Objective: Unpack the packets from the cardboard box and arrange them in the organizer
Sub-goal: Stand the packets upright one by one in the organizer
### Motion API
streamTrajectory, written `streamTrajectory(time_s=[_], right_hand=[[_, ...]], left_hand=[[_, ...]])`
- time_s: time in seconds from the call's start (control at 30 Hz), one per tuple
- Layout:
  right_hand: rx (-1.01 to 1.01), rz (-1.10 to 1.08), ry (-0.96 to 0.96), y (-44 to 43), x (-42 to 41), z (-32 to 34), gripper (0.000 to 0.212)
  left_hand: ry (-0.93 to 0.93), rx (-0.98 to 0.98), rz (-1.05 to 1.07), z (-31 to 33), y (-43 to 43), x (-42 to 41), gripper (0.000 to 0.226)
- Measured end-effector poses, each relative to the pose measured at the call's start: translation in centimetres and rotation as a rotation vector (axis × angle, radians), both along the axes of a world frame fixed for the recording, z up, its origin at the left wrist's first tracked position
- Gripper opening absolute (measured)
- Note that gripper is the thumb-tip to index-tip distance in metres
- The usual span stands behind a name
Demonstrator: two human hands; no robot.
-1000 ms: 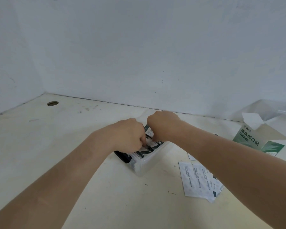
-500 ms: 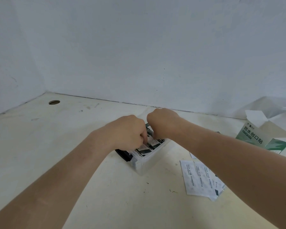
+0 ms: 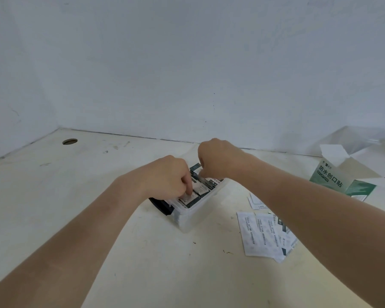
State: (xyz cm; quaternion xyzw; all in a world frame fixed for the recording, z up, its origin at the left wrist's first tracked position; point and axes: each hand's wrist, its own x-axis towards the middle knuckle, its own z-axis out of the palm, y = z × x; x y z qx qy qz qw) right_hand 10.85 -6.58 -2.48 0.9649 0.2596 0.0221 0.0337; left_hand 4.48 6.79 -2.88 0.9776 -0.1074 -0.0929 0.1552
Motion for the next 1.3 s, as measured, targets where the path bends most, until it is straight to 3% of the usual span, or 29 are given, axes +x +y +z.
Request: streamTrajectory(time_s=[0.07, 0.17, 0.27, 0.37, 0.57, 0.77, 0.87, 0.97, 1.03, 1.17, 1.3], right_hand=[[0.083, 0.003, 0.059, -0.5, -0.3, 0.8, 0.007], [0.126, 0.054, 0.193, -0.8, -0.9, 1.0, 0.011], [0.121, 0.081, 0.198, -0.9, -1.2, 0.3, 0.011], [0.283, 0.043, 0.188, -2.5, -1.5, 1.1, 0.012], [0.596, -0.131, 0.268, -10.3, -3.2, 3.0, 0.008], [0.463, -0.381, 0.215, -17.0, -4.9, -2.9, 0.037], [0.459, -0.420, 0.210, -18.2, -6.2, -5.6, 0.047], [0.461, -0.387, 0.111, -18.7, -7.1, -6.2, 0.037], [0.490, -0.336, 0.137, -18.9, -7.4, -5.8, 0.028], [0.416, -0.182, 0.282, -18.3, -8.4, -6.0, 0.034], [0.431, -0.167, 0.330, -17.8, -8.5, -6.7, 0.032]], left_hand=[[0.006, -0.025, 0.024, -0.1, 0.0, 0.0, 0.032], [0.009, -0.012, 0.033, -0.2, 0.0, 0.1, 0.032], [-0.002, 0.017, 0.028, -0.2, -0.4, 0.2, 0.032], [-0.017, 0.006, 0.038, 0.1, -0.3, -0.1, 0.035], [-0.316, -0.253, 0.034, 2.5, -3.0, -2.9, 0.037], [-0.182, -0.076, -0.278, -1.6, -11.2, -5.9, 0.028], [-0.086, 0.102, -0.244, -5.1, -13.6, -6.0, 0.059], [-0.049, 0.129, -0.106, -7.0, -14.8, -5.8, 0.081], [-0.104, 0.116, -0.060, -7.4, -15.6, -5.6, 0.071], [-0.278, 0.070, -0.056, -6.8, -16.4, -5.5, 0.033], [-0.345, 0.022, -0.065, -7.4, -15.9, -5.5, 0.044]])
